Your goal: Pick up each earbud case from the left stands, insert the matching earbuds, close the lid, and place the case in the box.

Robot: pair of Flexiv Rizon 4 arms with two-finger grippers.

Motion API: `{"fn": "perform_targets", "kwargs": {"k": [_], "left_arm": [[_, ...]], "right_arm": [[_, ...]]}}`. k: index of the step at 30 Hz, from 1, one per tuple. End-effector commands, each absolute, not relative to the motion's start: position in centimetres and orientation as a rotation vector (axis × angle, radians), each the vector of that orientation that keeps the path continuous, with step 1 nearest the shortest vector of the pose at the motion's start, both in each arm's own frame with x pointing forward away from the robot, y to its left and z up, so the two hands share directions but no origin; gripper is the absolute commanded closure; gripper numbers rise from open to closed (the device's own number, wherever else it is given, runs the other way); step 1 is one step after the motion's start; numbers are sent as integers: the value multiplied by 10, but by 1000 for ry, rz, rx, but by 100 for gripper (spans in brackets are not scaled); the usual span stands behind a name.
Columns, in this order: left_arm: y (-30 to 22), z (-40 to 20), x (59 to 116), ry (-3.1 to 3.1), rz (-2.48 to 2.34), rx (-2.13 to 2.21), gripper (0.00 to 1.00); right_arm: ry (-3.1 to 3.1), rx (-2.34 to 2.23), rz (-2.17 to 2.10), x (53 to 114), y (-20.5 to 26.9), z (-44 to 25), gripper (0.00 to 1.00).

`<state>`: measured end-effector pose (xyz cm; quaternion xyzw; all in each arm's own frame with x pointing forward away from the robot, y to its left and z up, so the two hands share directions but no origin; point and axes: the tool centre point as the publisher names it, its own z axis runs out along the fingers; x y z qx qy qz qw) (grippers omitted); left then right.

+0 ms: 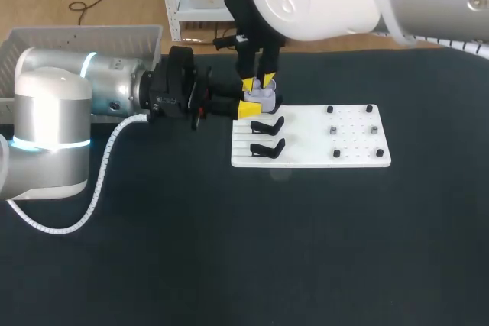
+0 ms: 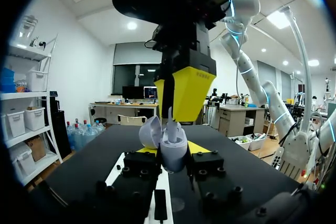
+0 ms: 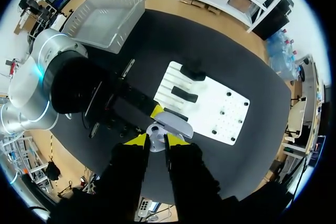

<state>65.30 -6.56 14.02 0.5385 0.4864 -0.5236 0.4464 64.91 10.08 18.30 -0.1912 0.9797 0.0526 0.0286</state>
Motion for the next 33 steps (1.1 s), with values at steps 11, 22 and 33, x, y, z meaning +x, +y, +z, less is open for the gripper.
{"fn": "perform_targets", "kwargs": {"k": [11, 22, 33], "left_arm": [[-66, 140, 654, 1204, -1298, 1336, 100], [-66, 140, 654, 1204, -1298, 1336, 100], [-66, 140, 654, 1204, -1298, 1336, 100]], "right_arm": [[3035, -606, 156, 653, 103, 179, 100], [3048, -614, 143, 654, 104, 173, 100], [3034, -632, 131, 646, 103, 184, 0]]}}
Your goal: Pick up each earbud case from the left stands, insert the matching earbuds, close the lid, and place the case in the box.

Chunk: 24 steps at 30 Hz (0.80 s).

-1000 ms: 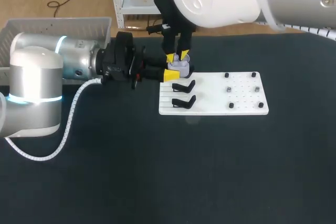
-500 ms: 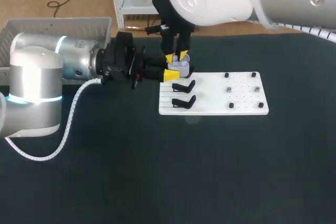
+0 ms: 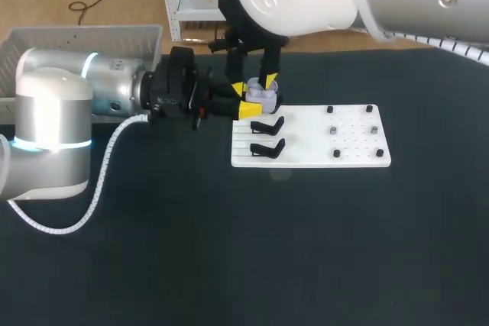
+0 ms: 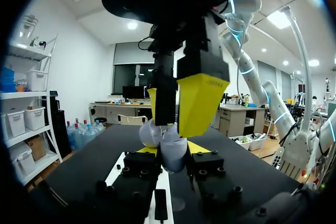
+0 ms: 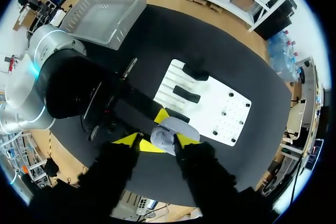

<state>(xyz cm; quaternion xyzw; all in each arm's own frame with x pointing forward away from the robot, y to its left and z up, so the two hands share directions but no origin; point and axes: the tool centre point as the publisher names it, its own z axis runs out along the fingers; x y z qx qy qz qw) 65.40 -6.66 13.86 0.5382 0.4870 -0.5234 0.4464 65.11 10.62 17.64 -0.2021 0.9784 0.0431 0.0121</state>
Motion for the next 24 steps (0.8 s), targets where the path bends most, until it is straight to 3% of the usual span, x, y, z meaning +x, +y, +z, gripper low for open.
{"fn": "perform_targets", "kwargs": {"k": [1, 12, 24], "left_arm": [[-66, 140, 654, 1204, -1298, 1336, 100], [-66, 140, 654, 1204, -1298, 1336, 100], [-66, 140, 654, 1204, -1298, 1336, 100]], "right_arm": [[3030, -636, 128, 645, 103, 188, 0], [2936, -388, 126, 661, 79, 221, 0], [2897, 8, 94, 703, 43, 193, 0]]}}
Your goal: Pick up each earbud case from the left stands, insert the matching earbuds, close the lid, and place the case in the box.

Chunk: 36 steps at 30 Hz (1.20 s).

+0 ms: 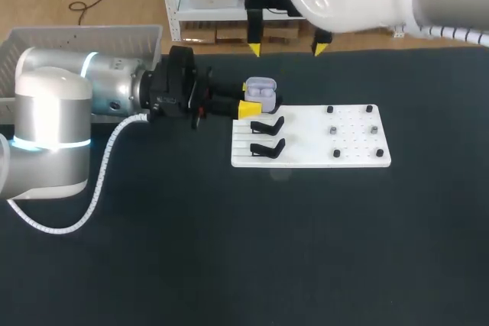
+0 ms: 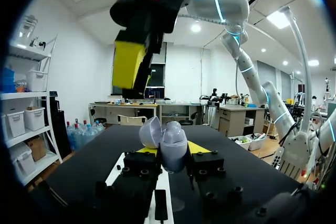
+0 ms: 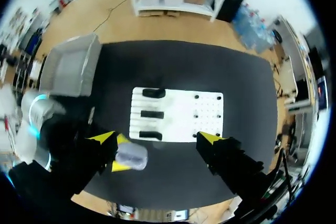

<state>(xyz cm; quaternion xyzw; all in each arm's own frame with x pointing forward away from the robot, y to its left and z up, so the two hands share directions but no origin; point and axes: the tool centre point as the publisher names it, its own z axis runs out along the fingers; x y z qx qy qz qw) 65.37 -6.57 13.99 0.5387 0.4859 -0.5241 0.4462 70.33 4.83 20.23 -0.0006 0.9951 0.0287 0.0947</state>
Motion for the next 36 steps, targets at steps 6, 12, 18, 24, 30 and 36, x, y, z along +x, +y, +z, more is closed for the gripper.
{"fn": "perform_targets", "kwargs": {"k": [6, 12, 18, 24, 30, 36], "left_arm": [[-66, 140, 654, 1204, -1298, 1336, 100], [-66, 140, 654, 1204, -1298, 1336, 100], [-66, 140, 654, 1204, -1298, 1336, 100], [-66, 140, 654, 1204, -1298, 1336, 100], [-66, 140, 654, 1204, -1298, 1336, 100], [-66, 140, 654, 1204, -1298, 1336, 100]], "right_arm": [[2922, 14, 81, 705, 38, 180, 0], [2943, 8, 71, 700, 38, 169, 0], [2970, -5, 94, 693, 39, 161, 0], [2992, -38, 121, 684, 42, 160, 0], [3012, -74, 150, 675, 46, 161, 0], [2856, -40, 133, 670, 40, 186, 0]]}}
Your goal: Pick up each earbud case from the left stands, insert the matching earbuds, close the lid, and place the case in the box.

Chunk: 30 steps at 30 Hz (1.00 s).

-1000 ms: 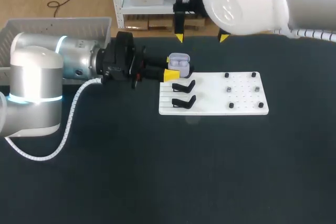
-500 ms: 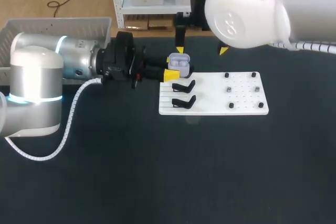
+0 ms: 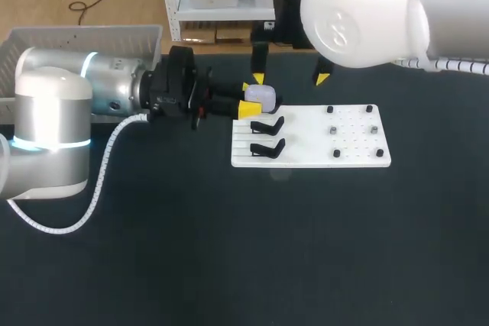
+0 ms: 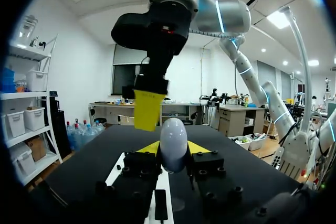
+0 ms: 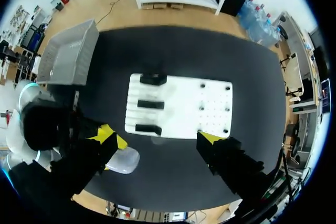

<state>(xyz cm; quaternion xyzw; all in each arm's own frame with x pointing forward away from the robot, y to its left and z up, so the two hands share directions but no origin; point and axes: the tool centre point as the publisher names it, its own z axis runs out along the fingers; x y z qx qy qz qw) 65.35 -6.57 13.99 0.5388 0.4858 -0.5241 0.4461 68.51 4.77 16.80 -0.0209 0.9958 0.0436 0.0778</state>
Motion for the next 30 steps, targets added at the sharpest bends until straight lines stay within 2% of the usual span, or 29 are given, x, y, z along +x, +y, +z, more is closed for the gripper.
{"fn": "perform_targets", "kwargs": {"k": [1, 9, 16, 23, 30], "left_arm": [[-66, 140, 654, 1204, -1298, 1336, 100], [-56, 149, 660, 1340, -1286, 1198, 100], [-25, 175, 672, 1483, -1168, 958, 100], [25, 201, 696, 1504, -968, 851, 100], [101, 193, 754, 1612, -670, 820, 100]], "right_arm": [[2819, -47, 135, 669, 39, 195, 0], [2561, -196, 225, 637, 27, 257, 0], [2496, -229, 338, 625, 20, 268, 0], [2496, -229, 338, 625, 20, 268, 0], [2496, -229, 338, 625, 20, 268, 0]]}}
